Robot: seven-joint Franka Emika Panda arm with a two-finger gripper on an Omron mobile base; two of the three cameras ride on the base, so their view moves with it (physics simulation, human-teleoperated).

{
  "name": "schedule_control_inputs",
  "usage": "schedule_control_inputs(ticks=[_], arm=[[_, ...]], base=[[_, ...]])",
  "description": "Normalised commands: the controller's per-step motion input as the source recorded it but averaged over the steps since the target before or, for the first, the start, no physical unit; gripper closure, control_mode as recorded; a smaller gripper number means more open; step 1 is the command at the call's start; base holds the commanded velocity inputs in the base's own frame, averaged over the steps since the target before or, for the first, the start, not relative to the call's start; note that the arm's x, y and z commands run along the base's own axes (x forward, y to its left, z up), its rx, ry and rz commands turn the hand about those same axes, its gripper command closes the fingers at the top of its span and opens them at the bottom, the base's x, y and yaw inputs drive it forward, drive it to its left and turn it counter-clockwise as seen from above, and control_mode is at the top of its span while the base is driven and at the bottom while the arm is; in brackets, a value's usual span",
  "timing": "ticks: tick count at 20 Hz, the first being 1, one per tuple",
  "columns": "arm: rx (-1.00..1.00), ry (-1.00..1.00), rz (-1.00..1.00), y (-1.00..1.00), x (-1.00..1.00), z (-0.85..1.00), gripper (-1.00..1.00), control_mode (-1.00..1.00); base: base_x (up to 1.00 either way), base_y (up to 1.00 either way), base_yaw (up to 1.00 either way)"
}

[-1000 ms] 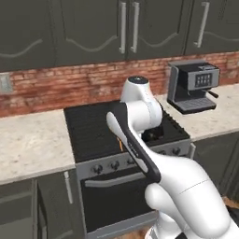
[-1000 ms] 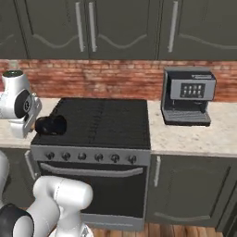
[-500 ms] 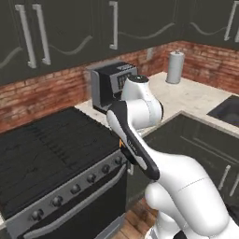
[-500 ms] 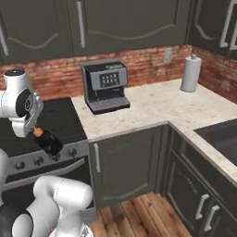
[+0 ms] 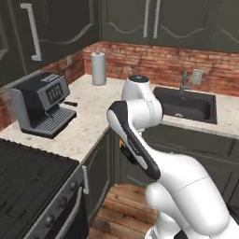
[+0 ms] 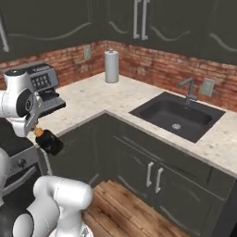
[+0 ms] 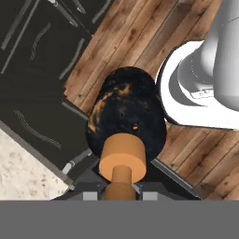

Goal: Restock the sink supplies by placing the sponge and soap dispenser on the counter and next to the sink. Make sure the soap dispenser is upright.

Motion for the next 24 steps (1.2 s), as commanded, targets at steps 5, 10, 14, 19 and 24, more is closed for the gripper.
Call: schedule_control_inputs(ticks=[5,10,14,19,24], arm=[[0.0,0.0,0.0,0.0,0.0,0.0,1.0,1.0],[0.0,0.0,0.0,0.0,0.0,0.0,1.0,1.0],[0.0,0.0,0.0,0.0,0.0,0.0,1.0,1.0],[0.0,0.0,0.0,0.0,0.0,0.0,1.0,1.0],[0.0,0.0,0.0,0.0,0.0,0.0,1.0,1.0]], base=[[0.04,-0.25,-0.65],[0.24,-0.26,-0.54],[0.51,-0.45,-0.4],[0.65,-0.38,-0.29],[0.61,-0.24,-0.16]])
